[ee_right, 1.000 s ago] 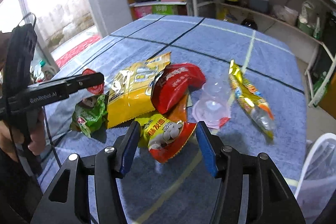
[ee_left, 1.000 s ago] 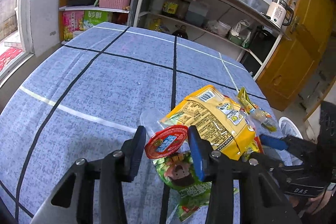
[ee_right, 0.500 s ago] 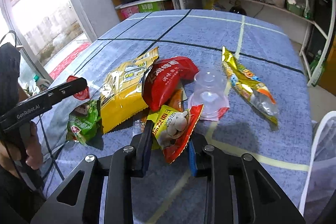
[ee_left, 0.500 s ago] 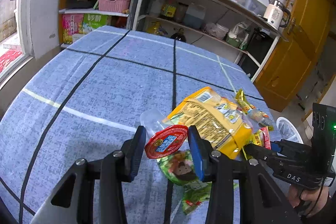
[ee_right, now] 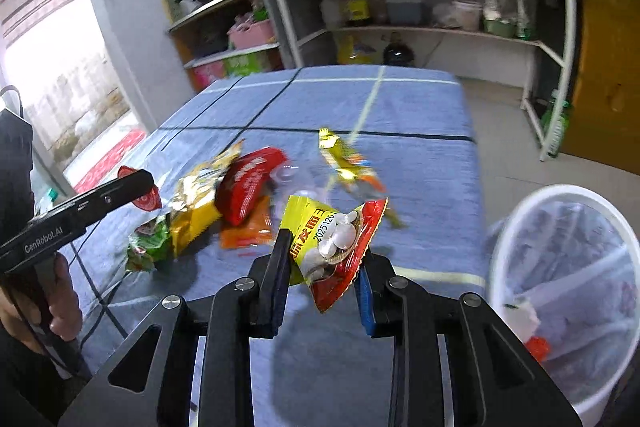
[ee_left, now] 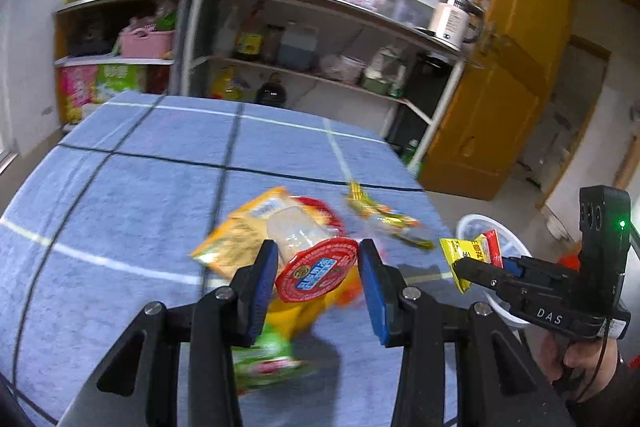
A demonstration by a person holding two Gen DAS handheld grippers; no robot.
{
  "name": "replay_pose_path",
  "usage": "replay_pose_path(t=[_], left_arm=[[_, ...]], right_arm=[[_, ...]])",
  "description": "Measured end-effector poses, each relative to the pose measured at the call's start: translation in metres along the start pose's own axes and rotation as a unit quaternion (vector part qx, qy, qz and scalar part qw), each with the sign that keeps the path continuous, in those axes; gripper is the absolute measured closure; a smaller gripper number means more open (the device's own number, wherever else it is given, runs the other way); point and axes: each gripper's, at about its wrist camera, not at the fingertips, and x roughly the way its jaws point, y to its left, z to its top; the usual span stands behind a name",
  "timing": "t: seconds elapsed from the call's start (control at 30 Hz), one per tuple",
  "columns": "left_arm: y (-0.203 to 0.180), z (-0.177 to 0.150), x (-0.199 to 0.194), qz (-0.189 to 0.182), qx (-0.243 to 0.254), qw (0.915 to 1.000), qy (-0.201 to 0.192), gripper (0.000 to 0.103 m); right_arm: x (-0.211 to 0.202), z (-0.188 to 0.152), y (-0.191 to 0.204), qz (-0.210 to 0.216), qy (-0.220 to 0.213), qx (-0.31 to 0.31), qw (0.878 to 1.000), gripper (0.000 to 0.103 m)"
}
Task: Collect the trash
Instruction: 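Carry the cup and wrapper over the bin and release both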
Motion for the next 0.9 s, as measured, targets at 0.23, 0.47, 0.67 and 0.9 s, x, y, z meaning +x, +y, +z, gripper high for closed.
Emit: replay_pose_path(t=[0.23,0.47,0.67,0.9], left_arm=[[-0.058,0.004,0.019,-0.050,0.041,0.9978,0.014,0.060],[-0.119,0.005,0.043,-0.102,0.083,0.9909,0.030,0.060],[-0.170,-0.002,0.069,-0.130,0.127,0.9819,0.054,0.060],[-0.211,-0.009,0.097,-0.157,0.149,0.9733,0.075,0.060]], right_arm=[[-0.036,-0.016,-0.045,-0.035,-0.017,0.035,0.999,0.073],[-0.068,-0.035,-0.097,-0.075,-0.030,0.082,0.993,0.073],[-0.087,-0.052,-0.132,-0.103,-0.034,0.115,0.987,0.073],[-0.089,-0.063,-0.162,-0.126,-0.026,0.147,0.981,0.073]])
